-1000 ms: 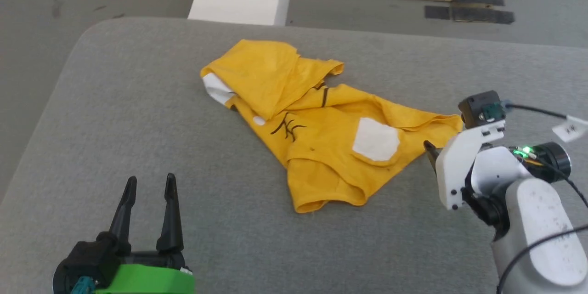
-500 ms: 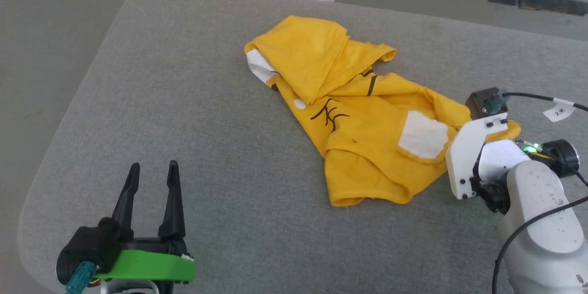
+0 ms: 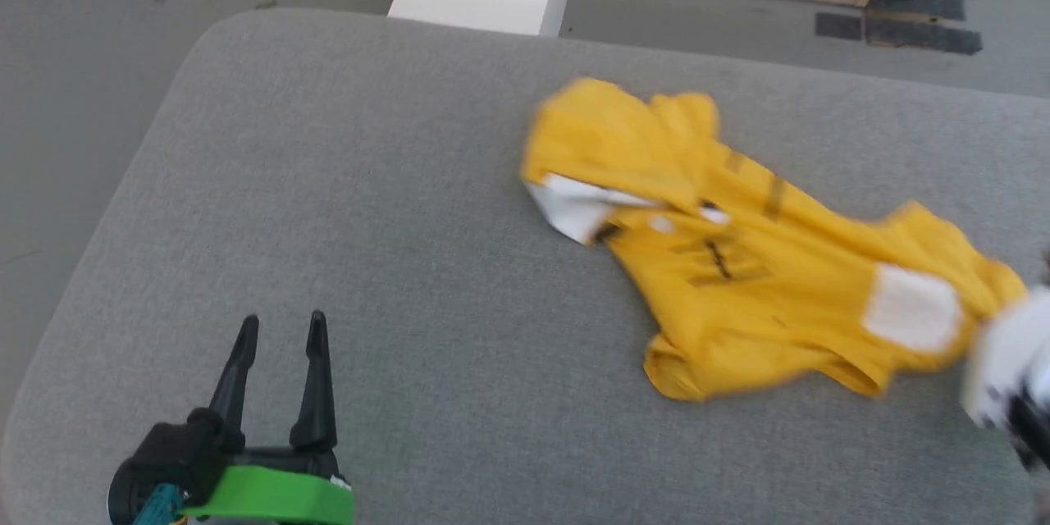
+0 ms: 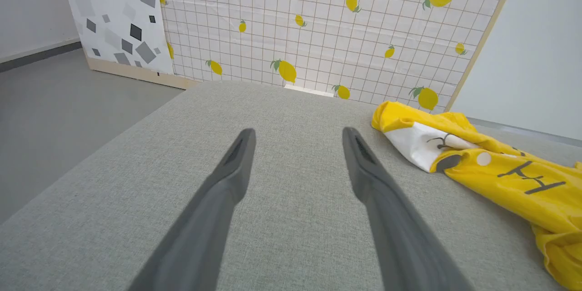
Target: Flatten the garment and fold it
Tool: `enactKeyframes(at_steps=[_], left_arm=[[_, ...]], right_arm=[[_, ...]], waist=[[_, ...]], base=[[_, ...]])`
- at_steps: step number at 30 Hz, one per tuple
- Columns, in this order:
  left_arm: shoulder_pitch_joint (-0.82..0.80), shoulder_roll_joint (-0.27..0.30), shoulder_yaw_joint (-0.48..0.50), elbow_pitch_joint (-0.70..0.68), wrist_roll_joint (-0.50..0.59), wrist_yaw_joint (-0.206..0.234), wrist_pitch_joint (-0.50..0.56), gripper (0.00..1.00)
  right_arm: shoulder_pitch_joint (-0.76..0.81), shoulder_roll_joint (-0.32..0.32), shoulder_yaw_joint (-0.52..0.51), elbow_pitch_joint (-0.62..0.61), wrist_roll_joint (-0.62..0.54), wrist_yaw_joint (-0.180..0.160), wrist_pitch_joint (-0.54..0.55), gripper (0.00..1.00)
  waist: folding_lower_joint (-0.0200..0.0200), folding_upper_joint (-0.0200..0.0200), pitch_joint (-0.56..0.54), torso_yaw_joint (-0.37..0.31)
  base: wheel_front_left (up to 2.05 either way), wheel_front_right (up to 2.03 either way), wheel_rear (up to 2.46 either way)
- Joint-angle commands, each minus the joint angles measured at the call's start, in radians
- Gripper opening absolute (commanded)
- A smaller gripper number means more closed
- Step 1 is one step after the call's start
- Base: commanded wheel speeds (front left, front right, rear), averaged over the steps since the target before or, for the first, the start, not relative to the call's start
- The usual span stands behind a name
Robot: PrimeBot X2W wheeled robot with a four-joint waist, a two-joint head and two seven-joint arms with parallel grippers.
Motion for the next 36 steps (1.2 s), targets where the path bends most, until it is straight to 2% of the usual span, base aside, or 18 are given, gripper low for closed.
enactKeyframes(at_steps=[1,5,9,10,11,12,18,23,28,33,36], left_arm=[[0.015,-0.005,-0.001,0.003,0.006,-0.006,-0.005,1.0],[0.03,-0.005,-0.001,0.007,0.009,-0.006,-0.005,1.0],[0.041,-0.005,0.001,0.013,0.015,-0.006,-0.005,1.0],[0.043,-0.005,-0.001,0.015,0.017,-0.006,-0.005,1.0],[0.046,-0.005,-0.003,0.016,0.019,-0.006,-0.005,1.0],[0.048,-0.005,-0.004,0.017,0.021,-0.006,-0.005,1.0],[0.062,-0.005,-0.007,0.019,0.029,-0.006,-0.005,1.0],[0.073,-0.005,-0.01,0.016,0.032,-0.006,-0.005,1.0],[0.075,-0.005,-0.01,0.004,0.029,-0.006,-0.005,1.0],[0.077,-0.006,-0.008,-0.004,0.022,-0.004,-0.005,1.0],[0.079,-0.006,-0.005,-0.007,0.017,-0.002,-0.005,1.0]], right_arm=[[0.062,-0.006,-0.046,-0.026,0.008,-0.002,0.007,0.0],[0.215,0.011,-0.159,-0.096,0.004,-0.002,0.007,0.0],[0.307,0.045,-0.198,-0.117,0.005,-0.002,-0.019,0.0],[0.311,0.053,-0.202,-0.12,0.008,-0.002,-0.033,0.18],[0.312,0.062,-0.202,-0.122,0.008,-0.002,-0.056,0.44],[0.31,0.068,-0.194,-0.123,0.007,-0.002,-0.074,1.0],[0.274,0.091,-0.091,-0.159,0.052,-0.002,-0.175,1.0],[0.275,0.098,-0.002,-0.277,0.104,-0.002,-0.238,1.0],[0.336,0.1,0.099,-0.381,0.121,-0.002,-0.354,1.0],[0.431,0.101,0.181,-0.388,0.155,-0.002,-0.524,1.0],[0.477,0.101,0.226,-0.363,0.178,-0.002,-0.589,1.0]], waist=[[0.0,-0.0001,-0.026,-0.023],[0.0,-0.0001,-0.038,-0.026],[0.0,-0.0001,-0.048,-0.036],[0.0,-0.0001,-0.052,-0.039],[0.0,-0.0001,-0.055,-0.043],[0.0,-0.0001,-0.059,-0.046],[0.0,-0.0001,-0.08,-0.064],[0.0,-0.0001,-0.091,-0.078],[0.0,-0.0001,-0.09,-0.088],[0.0,-0.0001,-0.086,-0.094],[0.0,-0.0001,-0.083,-0.098]], base=[[0.0,0.0,0.0],[0.0,0.0,0.0],[0.0,0.0,0.0],[0.0,0.0,0.0],[0.0,0.0,0.0],[0.0,0.0,0.0],[0.0,0.0,0.0],[0.0,0.0,0.0],[0.0,0.0,0.0],[0.0,0.0,0.0],[0.0,0.0,0.0]])
